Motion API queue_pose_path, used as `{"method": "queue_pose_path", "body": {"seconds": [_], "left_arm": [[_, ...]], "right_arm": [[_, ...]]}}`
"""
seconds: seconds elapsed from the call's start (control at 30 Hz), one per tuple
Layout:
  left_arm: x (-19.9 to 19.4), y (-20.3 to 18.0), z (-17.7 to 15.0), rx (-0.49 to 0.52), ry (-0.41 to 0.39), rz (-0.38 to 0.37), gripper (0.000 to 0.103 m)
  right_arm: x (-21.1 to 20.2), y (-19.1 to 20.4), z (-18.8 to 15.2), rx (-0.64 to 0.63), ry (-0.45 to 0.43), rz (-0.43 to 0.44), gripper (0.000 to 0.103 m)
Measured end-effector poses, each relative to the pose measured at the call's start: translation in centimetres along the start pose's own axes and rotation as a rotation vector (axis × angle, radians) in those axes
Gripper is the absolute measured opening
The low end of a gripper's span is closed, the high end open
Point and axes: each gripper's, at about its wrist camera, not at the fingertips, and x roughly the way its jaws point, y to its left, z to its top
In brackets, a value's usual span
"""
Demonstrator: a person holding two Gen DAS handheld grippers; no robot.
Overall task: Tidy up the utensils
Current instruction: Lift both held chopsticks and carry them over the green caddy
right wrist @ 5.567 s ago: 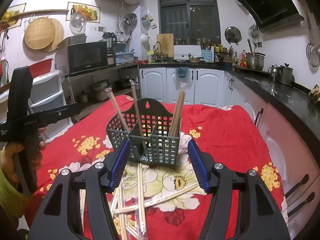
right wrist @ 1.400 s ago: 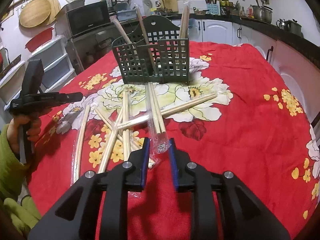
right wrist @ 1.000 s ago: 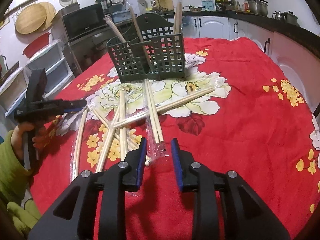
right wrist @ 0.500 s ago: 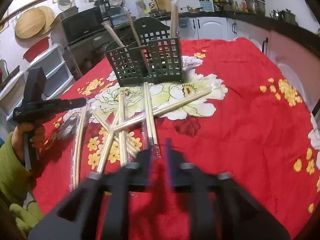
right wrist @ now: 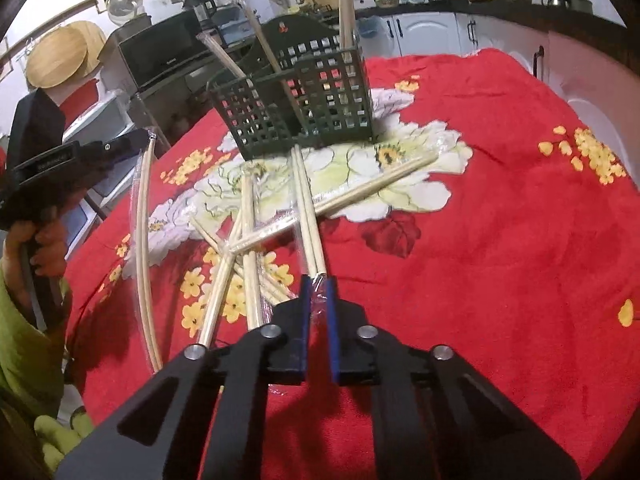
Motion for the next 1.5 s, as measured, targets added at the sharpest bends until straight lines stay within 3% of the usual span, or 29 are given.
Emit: {"method": "queue_pose_path", "body": {"seconds": [0.5,0.93,1.23,1.5], "left_arm": [[-1.9,-4.6,4.0,0.107,-0.101,-0.069,0.002],[-4.1,-6.6,8.1,0.162,-0.233,-0.076,0.001],[-5.9,-8.2,12.4,0.204,-0.359,-0.058,0.001],[-6.1,-8.2,15.6,0.192,-0.462,-0.003,0.001]], "right_arm": [[-7.0,4.4,6.0,-0.179,-0.254,0.018,0.004],[-11.2,7.1,11.2,-0.278,-0.44,0.038,0.004],[-12.7,7.7,15.2,-0.282,-0.518,0.097,0.004],[-12.3,8.1,18.3,-0.263,-0.521,0.154,0.004]]}}
